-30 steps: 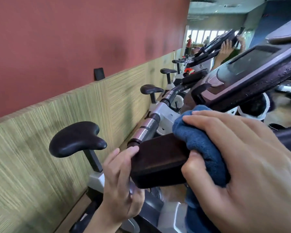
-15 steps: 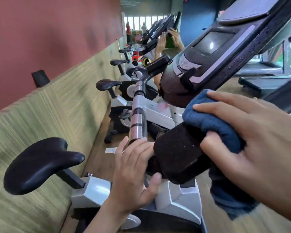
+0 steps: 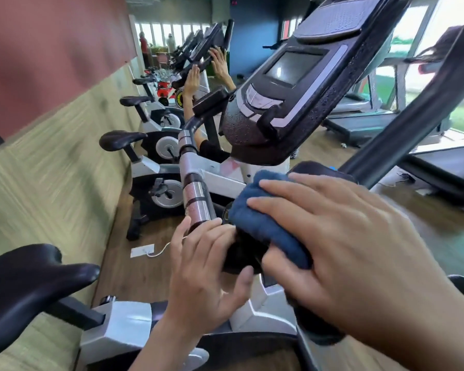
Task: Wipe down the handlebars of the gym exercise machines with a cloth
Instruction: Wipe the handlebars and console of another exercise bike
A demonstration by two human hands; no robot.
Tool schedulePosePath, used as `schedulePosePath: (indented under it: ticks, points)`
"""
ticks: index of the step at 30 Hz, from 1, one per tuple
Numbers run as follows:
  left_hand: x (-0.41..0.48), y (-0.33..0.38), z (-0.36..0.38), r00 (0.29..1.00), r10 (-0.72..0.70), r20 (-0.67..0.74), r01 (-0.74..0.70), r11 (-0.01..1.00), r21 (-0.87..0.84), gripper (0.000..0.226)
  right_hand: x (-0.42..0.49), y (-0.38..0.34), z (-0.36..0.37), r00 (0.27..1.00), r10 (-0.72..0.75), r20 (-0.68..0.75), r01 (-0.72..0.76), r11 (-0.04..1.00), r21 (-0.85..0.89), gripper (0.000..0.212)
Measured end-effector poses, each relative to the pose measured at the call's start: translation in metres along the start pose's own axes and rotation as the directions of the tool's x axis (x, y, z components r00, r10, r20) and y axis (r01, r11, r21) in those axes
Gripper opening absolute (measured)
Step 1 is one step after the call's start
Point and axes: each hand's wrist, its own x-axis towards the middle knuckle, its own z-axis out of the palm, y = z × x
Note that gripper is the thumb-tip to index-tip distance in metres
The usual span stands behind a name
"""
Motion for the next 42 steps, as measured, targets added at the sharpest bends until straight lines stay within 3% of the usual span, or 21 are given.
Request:
schedulePosePath:
  ticks: [5,7,11,17,20,25,32,37,42]
  points:
    - [-0.001,0.0,-0.003,0.999,-0.015,0.032,0.015,1.0,-0.002,0.04,0.012,0.012,-0.002,0.959,0.279,-0.059,-0.28,0.96,-0.015,0.041]
    - [-0.001,0.001,-0.005,0.998,-0.03,0.053,0.031,0.999,-0.021,0.04,0.011,0.005,0.001,0.947,0.313,-0.072,-0.316,0.948,-0.032,0.042]
    - [-0.005,0.0,-0.009,0.99,-0.055,0.13,0.06,0.997,-0.038,0.044,-0.001,-0.026,0.012,0.982,0.181,-0.061,-0.187,0.974,-0.124,0.039]
    - [-0.011,0.0,-0.008,0.984,-0.116,0.132,0.127,0.989,-0.08,0.043,-0.014,-0.018,0.014,0.998,-0.053,-0.038,0.053,0.999,0.003,0.04]
    - [-0.009,0.001,-0.007,0.988,-0.107,0.114,0.118,0.988,-0.098,0.036,-0.004,0.005,0.004,0.998,0.037,-0.046,-0.032,0.994,0.1,0.043]
    - [-0.01,-0.001,-0.005,0.985,-0.114,0.127,0.127,0.986,-0.104,0.04,0.013,0.025,-0.007,0.938,0.347,-0.021,-0.338,0.924,0.18,0.044]
    - [-0.013,-0.011,-0.005,0.988,-0.073,0.135,0.094,0.983,-0.156,0.039,0.006,0.007,0.006,0.937,0.334,-0.107,-0.328,0.942,0.07,0.044]
    - [-0.011,-0.034,-0.006,0.989,-0.018,0.144,0.055,0.965,-0.255,0.04,-0.007,-0.031,0.022,0.957,0.246,-0.156,-0.245,0.969,0.026,0.04]
    - [-0.012,-0.06,-0.006,0.986,0.059,0.155,0.001,0.932,-0.363,0.042,-0.022,-0.062,0.048,0.924,0.245,-0.292,-0.285,0.953,-0.103,0.041]
